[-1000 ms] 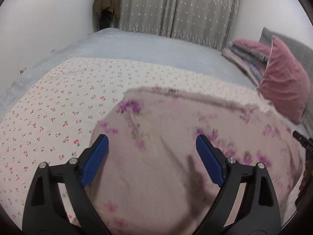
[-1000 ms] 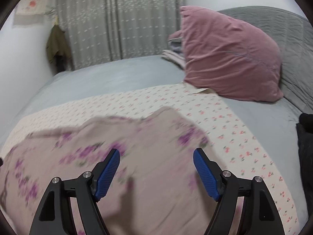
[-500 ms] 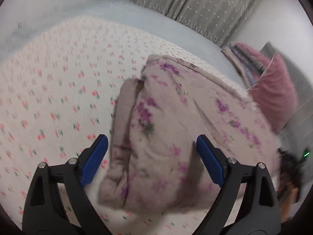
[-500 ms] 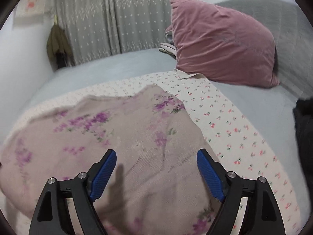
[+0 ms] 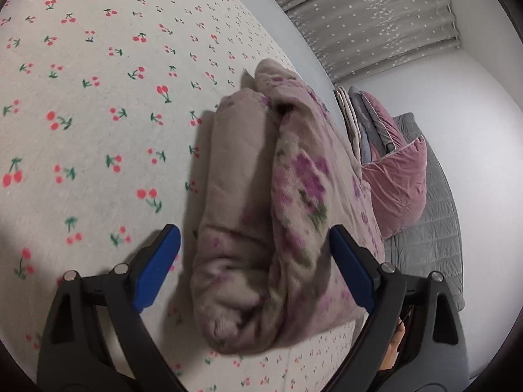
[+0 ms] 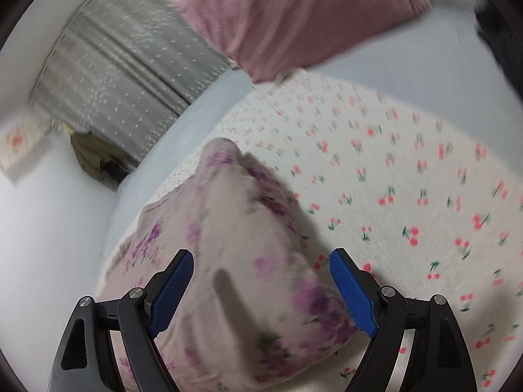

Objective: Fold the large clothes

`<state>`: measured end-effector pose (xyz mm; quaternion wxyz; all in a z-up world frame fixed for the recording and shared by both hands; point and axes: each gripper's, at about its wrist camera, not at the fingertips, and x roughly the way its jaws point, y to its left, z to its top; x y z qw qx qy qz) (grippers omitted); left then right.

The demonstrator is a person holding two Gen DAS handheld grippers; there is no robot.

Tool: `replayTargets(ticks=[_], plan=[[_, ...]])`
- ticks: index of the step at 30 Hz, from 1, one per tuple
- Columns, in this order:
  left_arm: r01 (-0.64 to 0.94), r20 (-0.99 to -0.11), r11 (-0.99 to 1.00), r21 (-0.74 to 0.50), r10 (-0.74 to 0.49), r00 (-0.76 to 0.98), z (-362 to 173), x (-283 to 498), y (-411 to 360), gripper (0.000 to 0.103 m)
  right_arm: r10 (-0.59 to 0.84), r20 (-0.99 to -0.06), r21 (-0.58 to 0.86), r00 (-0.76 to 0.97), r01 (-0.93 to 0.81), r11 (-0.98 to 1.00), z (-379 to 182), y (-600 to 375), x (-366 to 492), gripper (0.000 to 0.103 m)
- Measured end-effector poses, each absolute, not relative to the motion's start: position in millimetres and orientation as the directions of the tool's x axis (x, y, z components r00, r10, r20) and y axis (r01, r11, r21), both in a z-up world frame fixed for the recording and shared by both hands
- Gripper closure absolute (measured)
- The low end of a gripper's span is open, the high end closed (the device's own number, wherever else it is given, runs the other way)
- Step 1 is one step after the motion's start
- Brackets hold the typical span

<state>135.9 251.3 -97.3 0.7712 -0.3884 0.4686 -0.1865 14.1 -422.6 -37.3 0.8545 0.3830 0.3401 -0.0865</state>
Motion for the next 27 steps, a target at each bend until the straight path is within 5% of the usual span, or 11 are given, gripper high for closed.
replayTargets(ticks=[12, 21, 27], plan=[[0.036, -0.654, 0.756, -0.653, -0.588, 0.476, -84, 189, 231, 0.011, 0.236, -0.660, 0.608, 0.713, 0.324, 0.724, -41, -446, 69, 0.016], [0.169, -0.647, 0.678, -0.715, -0.734, 0.207, -101, 237, 222, 0.002, 0.489, -0.726, 0.646, 0.483, 0.237, 0.726, -66, -462, 142, 0.015], [0.307, -0.741, 0.773, -0.555, -0.627, 0.238, -91, 235, 192, 0.000, 0.525, -0.719, 0.640, 0.455, 0.139, 0.756, -77, -462, 157, 0.006]])
